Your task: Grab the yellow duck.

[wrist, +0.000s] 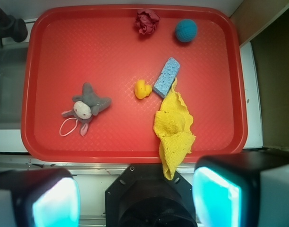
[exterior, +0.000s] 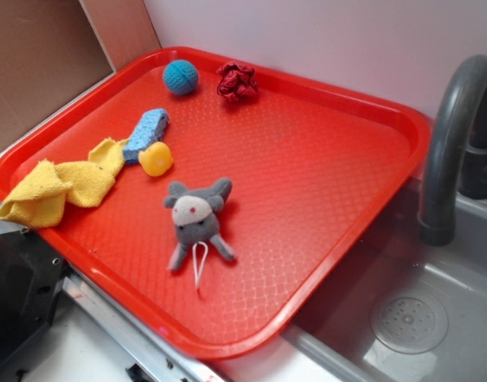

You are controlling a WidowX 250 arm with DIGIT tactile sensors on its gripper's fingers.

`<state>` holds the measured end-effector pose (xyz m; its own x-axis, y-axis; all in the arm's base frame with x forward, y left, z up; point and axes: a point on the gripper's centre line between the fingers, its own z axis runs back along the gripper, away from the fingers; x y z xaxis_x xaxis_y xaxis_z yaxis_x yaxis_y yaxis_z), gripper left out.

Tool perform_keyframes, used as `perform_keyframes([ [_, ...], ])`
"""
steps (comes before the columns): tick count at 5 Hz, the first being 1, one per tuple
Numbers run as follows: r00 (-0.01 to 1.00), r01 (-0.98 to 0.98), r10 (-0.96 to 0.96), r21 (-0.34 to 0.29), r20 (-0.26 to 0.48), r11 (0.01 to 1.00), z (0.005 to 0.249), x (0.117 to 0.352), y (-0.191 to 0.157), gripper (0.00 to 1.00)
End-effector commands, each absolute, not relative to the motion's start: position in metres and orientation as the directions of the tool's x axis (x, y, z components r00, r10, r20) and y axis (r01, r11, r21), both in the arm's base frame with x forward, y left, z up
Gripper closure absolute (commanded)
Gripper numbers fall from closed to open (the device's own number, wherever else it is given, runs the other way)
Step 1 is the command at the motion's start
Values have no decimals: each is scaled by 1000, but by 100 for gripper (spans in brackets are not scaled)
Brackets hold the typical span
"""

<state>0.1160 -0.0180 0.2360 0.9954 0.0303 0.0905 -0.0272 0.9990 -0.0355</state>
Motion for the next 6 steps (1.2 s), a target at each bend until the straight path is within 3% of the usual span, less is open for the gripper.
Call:
perform_keyframes([
  [1,995,-27,30,-35,91,999,236,116,-18,0],
  [2,950,-265,284,-146,132,953,228,121,-7,0],
  [3,844,-482,519,-236,134,844,215,132,3,0],
  [5,579,-781,809,-219,99,585,168,160,16,0],
  [6,536,-820,841,-190,75,539,141,181,25,0],
])
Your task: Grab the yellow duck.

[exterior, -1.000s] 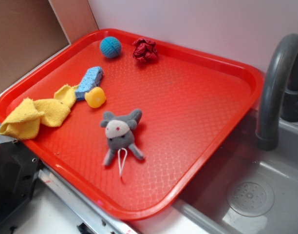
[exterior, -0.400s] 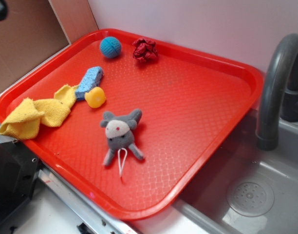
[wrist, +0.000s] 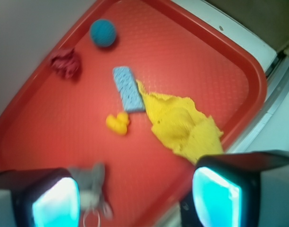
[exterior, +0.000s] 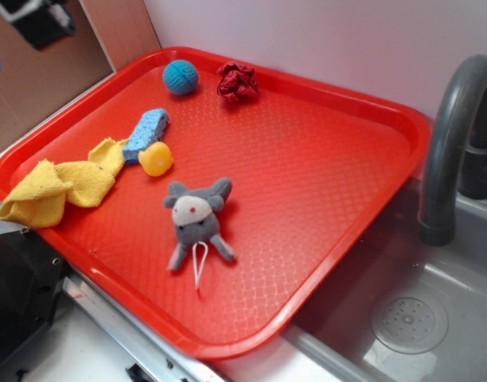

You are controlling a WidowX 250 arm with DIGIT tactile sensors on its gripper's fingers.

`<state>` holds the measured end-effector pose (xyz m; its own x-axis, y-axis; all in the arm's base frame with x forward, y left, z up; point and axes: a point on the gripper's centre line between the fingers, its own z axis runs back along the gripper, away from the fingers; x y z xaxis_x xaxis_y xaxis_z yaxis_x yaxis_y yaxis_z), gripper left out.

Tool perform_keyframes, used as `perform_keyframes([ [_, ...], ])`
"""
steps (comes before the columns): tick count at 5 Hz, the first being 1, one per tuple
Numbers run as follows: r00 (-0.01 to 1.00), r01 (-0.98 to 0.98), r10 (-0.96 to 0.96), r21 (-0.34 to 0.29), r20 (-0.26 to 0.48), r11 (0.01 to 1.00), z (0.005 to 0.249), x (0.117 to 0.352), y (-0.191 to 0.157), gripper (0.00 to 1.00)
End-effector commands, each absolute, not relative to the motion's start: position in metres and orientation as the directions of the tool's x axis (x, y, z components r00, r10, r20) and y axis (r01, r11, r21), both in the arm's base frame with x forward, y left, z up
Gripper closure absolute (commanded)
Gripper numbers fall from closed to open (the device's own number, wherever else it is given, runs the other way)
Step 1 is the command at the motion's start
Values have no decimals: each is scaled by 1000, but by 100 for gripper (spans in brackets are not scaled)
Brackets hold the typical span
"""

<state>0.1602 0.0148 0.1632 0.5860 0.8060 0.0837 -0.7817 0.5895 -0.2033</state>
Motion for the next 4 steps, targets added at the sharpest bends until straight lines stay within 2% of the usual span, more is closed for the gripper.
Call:
perform_keyframes([
  [1,534,-832,842,-130,77,539,114,199,28,0],
  [3,581,-805,813,-121,37,580,74,204,18,0],
  [4,617,-780,786,-96,47,618,62,205,5,0],
])
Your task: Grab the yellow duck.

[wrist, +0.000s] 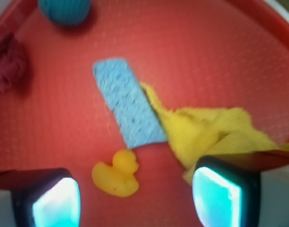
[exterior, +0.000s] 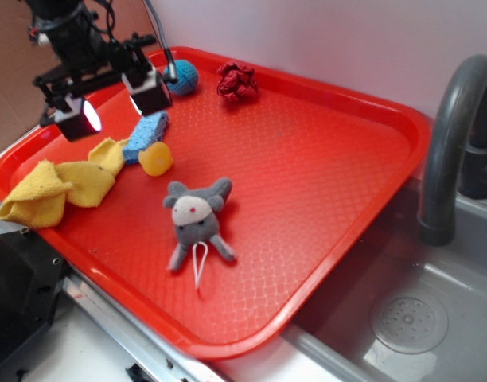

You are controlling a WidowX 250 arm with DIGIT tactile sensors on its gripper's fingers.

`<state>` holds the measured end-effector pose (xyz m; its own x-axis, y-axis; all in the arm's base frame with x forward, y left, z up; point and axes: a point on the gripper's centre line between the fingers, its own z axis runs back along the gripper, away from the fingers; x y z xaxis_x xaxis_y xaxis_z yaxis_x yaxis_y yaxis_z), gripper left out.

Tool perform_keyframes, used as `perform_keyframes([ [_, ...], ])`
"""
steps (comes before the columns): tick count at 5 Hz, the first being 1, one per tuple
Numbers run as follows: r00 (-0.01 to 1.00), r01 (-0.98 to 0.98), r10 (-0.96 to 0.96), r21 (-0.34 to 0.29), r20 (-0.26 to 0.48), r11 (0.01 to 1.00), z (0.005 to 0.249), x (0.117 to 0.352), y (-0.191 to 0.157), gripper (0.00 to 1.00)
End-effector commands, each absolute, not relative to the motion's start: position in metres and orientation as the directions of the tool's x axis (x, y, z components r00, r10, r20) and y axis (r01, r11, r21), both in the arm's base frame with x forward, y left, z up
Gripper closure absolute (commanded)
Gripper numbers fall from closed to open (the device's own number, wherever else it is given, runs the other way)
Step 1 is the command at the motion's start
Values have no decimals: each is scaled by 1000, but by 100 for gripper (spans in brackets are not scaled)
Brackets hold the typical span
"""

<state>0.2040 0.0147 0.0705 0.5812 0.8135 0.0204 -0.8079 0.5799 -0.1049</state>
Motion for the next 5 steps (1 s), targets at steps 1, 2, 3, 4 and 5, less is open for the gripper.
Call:
perform_keyframes([
  [1,624,-773,779,-99,61,627,46,210,6,0],
  [2,621,-776,781,-88,71,625,35,213,9,0],
  [3,626,-773,776,-74,73,630,31,216,10,0],
  [4,635,-766,769,-69,76,639,27,216,7,100],
  [5,637,-763,766,-75,86,643,32,213,5,100],
])
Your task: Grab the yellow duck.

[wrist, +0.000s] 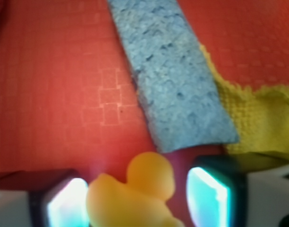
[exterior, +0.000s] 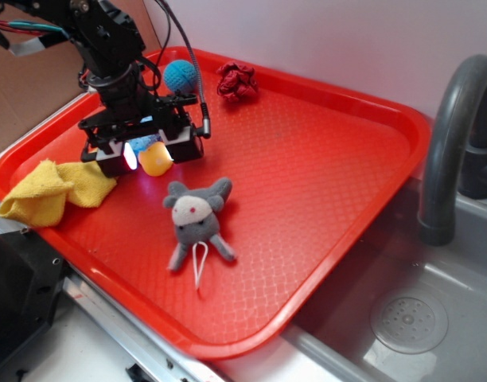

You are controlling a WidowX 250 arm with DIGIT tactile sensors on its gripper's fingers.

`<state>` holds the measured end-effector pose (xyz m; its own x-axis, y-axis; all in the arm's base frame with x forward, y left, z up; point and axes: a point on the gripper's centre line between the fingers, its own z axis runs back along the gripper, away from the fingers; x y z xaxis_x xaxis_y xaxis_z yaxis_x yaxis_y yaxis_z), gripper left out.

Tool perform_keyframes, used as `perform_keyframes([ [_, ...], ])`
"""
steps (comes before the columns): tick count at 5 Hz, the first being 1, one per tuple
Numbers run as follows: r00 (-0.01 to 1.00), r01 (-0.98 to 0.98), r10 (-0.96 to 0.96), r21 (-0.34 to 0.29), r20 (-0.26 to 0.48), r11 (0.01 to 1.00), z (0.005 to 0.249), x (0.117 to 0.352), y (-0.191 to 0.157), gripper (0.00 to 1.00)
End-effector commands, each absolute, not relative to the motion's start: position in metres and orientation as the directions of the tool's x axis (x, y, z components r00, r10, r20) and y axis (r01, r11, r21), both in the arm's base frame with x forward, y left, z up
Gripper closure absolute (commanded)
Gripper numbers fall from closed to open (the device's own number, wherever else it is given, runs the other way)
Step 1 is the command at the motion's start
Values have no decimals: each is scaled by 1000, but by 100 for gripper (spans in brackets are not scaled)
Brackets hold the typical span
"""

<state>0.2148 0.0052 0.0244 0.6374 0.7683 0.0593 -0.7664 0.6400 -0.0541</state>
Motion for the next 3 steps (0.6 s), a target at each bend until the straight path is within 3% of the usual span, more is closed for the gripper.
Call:
perform_keyframes([
  [1,691,-709,714,-85,115,700,53,212,4,100],
  [2,810,-565,576,-118,108,817,100,214,2,100],
  [3,931,-352,363,-157,48,923,145,220,-5,100],
])
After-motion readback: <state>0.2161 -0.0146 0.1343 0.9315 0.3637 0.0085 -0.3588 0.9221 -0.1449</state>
